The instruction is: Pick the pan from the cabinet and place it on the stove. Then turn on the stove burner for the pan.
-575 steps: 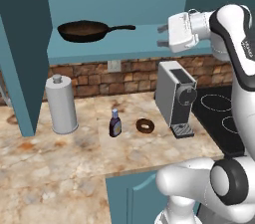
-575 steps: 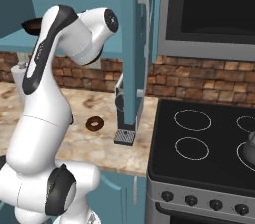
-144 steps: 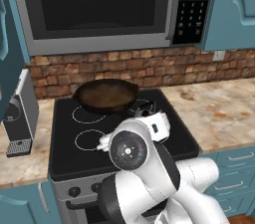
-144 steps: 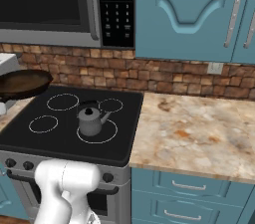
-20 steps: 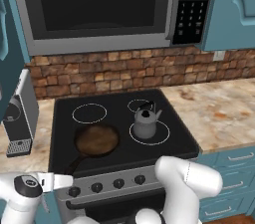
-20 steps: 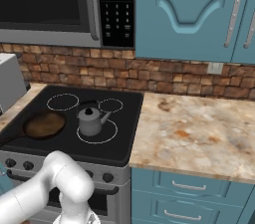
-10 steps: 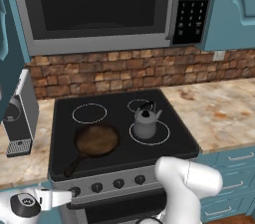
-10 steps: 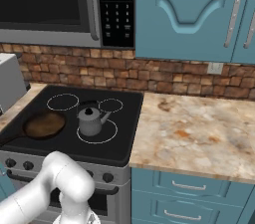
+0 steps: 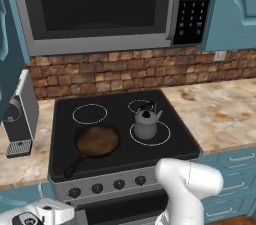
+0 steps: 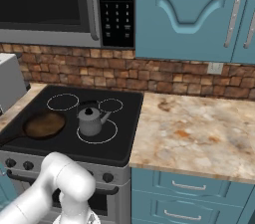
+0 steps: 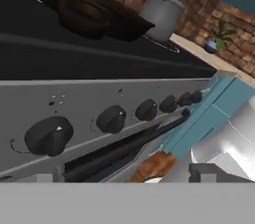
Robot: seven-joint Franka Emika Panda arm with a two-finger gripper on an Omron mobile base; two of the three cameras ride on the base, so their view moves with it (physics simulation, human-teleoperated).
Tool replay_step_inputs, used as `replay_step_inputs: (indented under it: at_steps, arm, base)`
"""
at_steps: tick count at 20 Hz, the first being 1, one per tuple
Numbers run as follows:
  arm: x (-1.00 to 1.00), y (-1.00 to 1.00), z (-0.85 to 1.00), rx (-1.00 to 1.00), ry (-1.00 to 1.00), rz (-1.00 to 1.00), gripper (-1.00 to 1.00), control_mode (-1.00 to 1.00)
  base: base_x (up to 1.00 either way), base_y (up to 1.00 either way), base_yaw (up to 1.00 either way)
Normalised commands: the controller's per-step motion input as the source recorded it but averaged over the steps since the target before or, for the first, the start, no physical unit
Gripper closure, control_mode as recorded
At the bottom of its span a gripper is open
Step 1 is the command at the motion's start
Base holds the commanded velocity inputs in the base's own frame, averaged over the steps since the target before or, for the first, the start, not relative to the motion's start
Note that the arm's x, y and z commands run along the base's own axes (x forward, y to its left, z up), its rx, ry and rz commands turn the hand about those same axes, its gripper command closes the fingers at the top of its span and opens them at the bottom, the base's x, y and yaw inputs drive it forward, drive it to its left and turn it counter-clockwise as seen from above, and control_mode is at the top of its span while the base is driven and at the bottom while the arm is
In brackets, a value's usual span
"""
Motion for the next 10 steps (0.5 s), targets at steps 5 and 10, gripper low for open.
replay_step_inputs:
  at_steps: [5,10]
  arm:
    - [0.0,-0.01,-0.21,0.0,-0.22,0.0,-1.0,-1.0]
    - [-0.02,-0.11,-0.08,-0.03,-0.22,0.0,-1.0,-1.0]
  base:
    - [0.0,0.0,0.0]
    - [0.0,0.0,0.0]
